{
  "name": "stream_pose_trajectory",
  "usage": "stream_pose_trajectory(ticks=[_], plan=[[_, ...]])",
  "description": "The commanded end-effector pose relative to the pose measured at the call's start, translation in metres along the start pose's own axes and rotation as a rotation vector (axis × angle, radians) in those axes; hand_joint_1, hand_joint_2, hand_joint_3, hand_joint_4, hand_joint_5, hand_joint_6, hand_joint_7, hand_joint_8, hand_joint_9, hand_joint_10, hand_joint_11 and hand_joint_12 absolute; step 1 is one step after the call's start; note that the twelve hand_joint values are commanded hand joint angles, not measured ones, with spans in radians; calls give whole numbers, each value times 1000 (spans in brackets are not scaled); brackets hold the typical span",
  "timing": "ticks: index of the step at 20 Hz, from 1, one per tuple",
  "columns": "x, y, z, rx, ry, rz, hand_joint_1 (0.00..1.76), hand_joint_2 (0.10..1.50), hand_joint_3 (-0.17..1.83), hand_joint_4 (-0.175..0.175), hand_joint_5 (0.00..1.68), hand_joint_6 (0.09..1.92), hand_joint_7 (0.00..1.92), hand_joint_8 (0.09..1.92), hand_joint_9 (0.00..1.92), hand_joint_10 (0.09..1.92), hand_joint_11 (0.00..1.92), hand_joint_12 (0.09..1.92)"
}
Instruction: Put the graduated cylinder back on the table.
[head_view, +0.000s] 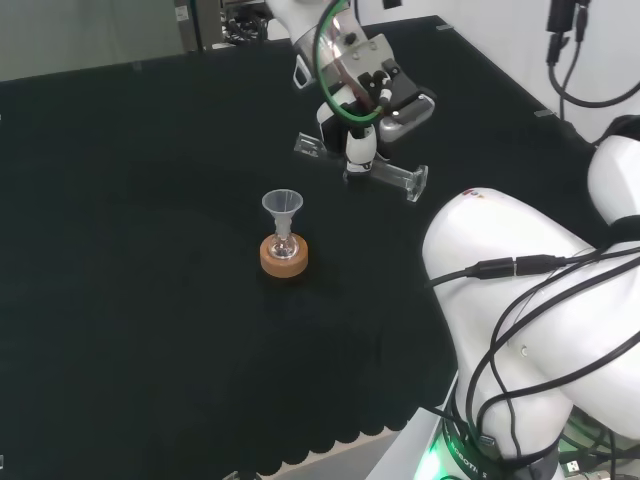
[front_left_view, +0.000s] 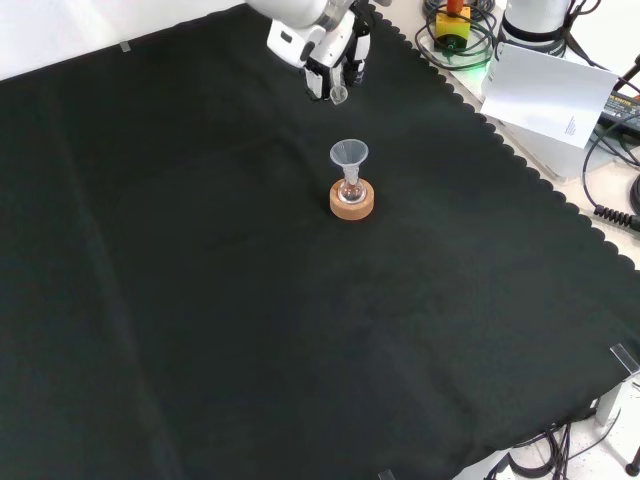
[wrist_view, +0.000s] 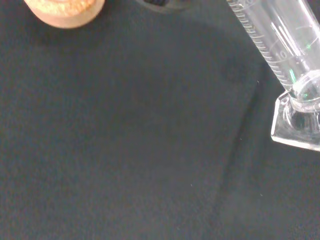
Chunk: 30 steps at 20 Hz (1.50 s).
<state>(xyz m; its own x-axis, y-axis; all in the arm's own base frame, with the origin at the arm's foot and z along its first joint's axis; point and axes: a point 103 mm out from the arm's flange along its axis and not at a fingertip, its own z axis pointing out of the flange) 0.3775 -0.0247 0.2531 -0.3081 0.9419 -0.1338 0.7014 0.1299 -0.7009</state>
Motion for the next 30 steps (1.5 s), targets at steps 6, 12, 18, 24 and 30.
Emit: stream_pose_trajectory(ticks=[6, 12, 18, 24, 30], plan=[[-8, 7, 8, -225, 137, -118, 1260, 1107, 3, -175, 985, 992, 1008, 986, 1406, 87, 1217, 741], [-16, 21, 6, -397, 188, -136, 1260, 1108, 2, -175, 985, 994, 1007, 987, 1406, 87, 1217, 743], [-29, 64, -8, -497, 305, -155, 1260, 1108, 2, -175, 984, 994, 1006, 988, 1406, 87, 1216, 744], [-46, 115, -17, -605, 422, -173, 1260, 1109, 2, -175, 984, 995, 1006, 988, 1405, 87, 1216, 745], [-60, 154, -14, -718, 548, -158, 1259, 1110, 2, -175, 982, 999, 1002, 993, 1400, 87, 1214, 746]])
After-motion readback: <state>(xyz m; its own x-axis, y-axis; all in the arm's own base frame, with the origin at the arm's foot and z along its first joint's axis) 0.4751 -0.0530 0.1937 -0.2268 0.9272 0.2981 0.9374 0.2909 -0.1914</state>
